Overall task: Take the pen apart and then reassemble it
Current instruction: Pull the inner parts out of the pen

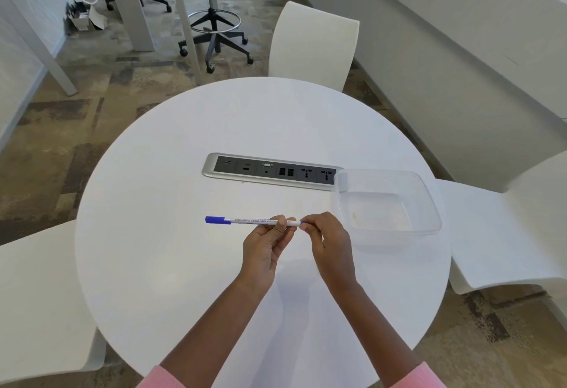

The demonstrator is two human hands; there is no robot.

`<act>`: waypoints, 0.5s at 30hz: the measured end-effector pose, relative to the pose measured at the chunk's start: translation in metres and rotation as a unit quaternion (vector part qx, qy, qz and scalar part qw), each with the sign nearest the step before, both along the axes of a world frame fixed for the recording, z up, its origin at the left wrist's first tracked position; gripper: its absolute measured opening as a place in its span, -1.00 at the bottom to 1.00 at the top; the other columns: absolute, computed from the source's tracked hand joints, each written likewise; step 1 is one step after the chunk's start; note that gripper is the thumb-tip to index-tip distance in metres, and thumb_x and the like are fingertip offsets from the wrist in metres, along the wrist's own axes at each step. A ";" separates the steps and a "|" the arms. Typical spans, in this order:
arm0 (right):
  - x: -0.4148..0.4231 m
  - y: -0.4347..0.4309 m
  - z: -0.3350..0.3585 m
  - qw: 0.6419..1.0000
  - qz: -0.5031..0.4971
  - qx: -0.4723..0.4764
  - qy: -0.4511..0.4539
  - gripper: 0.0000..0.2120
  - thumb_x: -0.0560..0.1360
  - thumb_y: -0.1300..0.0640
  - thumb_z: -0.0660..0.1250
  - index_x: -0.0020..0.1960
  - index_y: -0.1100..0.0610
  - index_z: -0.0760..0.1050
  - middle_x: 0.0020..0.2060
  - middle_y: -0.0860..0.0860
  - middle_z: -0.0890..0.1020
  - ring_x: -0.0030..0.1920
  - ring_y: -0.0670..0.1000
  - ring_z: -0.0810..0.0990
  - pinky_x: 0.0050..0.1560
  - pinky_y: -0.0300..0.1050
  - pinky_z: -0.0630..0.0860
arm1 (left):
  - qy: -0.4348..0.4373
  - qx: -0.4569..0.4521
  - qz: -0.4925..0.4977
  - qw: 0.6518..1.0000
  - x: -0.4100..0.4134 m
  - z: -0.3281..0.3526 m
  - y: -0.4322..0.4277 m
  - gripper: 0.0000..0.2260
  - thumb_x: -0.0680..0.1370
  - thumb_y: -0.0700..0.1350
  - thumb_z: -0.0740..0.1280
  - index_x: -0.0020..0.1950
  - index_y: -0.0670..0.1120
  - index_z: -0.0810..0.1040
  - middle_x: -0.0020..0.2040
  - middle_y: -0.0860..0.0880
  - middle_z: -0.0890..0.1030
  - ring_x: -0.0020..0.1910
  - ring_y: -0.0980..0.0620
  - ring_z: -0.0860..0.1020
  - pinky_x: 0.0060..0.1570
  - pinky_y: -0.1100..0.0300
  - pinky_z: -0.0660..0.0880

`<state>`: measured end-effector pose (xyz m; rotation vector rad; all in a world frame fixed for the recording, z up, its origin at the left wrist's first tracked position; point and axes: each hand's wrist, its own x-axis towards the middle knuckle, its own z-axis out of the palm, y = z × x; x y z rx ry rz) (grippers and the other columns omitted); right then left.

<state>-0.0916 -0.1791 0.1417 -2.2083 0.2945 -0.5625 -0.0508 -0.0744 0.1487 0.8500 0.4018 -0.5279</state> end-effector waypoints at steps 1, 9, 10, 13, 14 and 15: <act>0.002 -0.001 0.000 1.000 0.000 -0.012 0.003 -0.86 0.45 0.23 0.22 -0.17 0.23 0.55 -0.31 0.12 0.58 -0.25 -0.02 0.47 -0.20 -0.36 0.34 | 0.001 -0.002 0.003 1.000 0.000 0.000 0.000 -0.92 0.51 -0.31 0.27 -0.14 -0.24 0.55 -0.32 -0.05 0.68 -0.32 0.10 0.66 -0.29 0.36 0.58; 0.007 -0.004 0.009 0.998 0.021 0.014 0.050 -0.69 0.44 0.10 0.11 -0.23 0.25 0.55 -0.37 0.16 0.52 -0.30 0.07 0.44 -0.32 -0.22 0.29 | -0.034 0.011 0.005 0.999 0.002 0.001 -0.001 -0.92 0.50 -0.35 0.26 -0.14 -0.26 0.53 -0.32 -0.06 0.68 -0.30 0.08 0.66 -0.27 0.36 0.58; 0.008 -0.004 0.011 0.997 0.023 0.024 0.070 -0.72 0.44 0.15 0.11 -0.23 0.25 0.55 -0.36 0.12 0.50 -0.30 0.05 0.42 -0.32 -0.24 0.28 | -0.034 0.014 0.005 0.999 0.002 0.001 0.000 -0.93 0.50 -0.35 0.26 -0.14 -0.26 0.53 -0.32 -0.06 0.68 -0.30 0.08 0.66 -0.28 0.36 0.57; 0.010 -0.005 0.016 0.989 0.029 0.074 0.128 -0.77 0.49 0.28 0.15 -0.28 0.21 0.51 -0.39 0.02 0.46 -0.31 -0.01 0.39 -0.31 -0.21 0.28 | -0.035 0.020 0.005 0.999 0.002 0.000 0.000 -0.94 0.50 -0.34 0.27 -0.13 -0.26 0.53 -0.32 -0.05 0.68 -0.30 0.09 0.66 -0.28 0.37 0.57; 0.011 -0.005 0.017 0.985 0.030 0.090 0.143 -0.76 0.49 0.29 0.16 -0.31 0.20 0.48 -0.42 -0.01 0.44 -0.34 -0.03 0.37 -0.33 -0.20 0.27 | -0.035 0.020 0.005 0.999 0.002 0.000 0.000 -0.93 0.50 -0.34 0.27 -0.13 -0.26 0.54 -0.32 -0.05 0.68 -0.30 0.09 0.66 -0.28 0.37 0.57; 0.012 -0.005 0.017 0.981 0.032 0.105 0.158 -0.75 0.50 0.28 0.15 -0.33 0.19 0.45 -0.45 -0.02 0.42 -0.36 -0.04 0.35 -0.34 -0.18 0.26 | -0.034 0.021 0.006 0.999 0.002 -0.001 0.001 -0.93 0.50 -0.33 0.27 -0.14 -0.26 0.54 -0.31 -0.06 0.68 -0.30 0.09 0.66 -0.29 0.36 0.57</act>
